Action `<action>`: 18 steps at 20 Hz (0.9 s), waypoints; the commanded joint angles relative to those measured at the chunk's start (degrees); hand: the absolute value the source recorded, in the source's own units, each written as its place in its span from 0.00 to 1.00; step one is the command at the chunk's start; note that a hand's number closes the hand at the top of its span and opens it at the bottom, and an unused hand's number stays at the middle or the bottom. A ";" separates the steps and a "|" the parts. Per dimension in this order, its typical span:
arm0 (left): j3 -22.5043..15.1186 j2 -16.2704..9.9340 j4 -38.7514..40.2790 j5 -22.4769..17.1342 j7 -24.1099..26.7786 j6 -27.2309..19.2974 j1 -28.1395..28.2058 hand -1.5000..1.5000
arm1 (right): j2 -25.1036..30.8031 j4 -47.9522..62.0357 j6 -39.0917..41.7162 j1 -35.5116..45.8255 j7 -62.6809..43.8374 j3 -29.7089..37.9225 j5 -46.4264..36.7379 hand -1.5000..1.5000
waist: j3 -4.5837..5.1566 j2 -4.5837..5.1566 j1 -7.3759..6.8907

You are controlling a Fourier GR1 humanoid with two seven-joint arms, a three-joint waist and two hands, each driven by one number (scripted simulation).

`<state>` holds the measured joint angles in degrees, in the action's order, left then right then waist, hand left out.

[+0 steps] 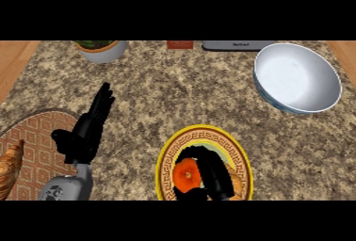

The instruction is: Pick the squash from the plate and place it in the bowl

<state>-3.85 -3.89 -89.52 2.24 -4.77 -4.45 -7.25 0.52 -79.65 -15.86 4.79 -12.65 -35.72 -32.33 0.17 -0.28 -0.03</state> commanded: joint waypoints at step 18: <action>2.58 -2.34 0.02 -1.83 0.67 3.02 1.64 0.50 | 1.01 -17.04 -5.83 29.37 -27.24 11.52 -16.28 1.00 | -0.08 -0.11 0.35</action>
<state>-3.07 -4.07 -89.12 2.47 -4.57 -4.01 -6.94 1.28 -91.65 -24.98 29.35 -30.59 -25.40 -41.50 0.05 -0.27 0.26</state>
